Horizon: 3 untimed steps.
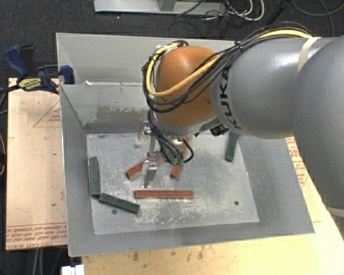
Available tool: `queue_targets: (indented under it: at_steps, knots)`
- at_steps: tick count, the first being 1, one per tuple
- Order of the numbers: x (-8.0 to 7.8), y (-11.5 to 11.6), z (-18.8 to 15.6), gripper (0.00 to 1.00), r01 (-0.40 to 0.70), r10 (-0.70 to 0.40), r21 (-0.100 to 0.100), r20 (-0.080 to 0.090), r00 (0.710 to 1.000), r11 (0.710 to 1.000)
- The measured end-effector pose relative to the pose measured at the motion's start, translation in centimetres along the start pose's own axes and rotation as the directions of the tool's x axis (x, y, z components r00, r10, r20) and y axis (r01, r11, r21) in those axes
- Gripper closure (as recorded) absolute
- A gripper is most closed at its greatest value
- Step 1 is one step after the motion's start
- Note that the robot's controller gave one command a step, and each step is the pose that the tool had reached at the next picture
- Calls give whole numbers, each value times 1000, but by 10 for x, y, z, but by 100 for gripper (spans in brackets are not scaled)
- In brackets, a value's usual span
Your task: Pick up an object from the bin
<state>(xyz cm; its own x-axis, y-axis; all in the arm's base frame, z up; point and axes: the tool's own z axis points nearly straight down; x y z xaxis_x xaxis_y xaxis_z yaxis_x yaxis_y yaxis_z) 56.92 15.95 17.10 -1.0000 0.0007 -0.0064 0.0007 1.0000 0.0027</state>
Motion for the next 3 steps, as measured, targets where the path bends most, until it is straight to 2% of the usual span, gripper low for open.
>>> queue_targets:
  at_steps: [1, 2, 3]
  knots:
    - [0, 0, 15, 0, 1, -1, 0, -2, 1000, 1000]
    - [31, 27, 40, 0, 113, -113, 6, -17, 993, 994]
    - [41, 49, 59, 0, 138, -138, -3, 0, 990, 990]
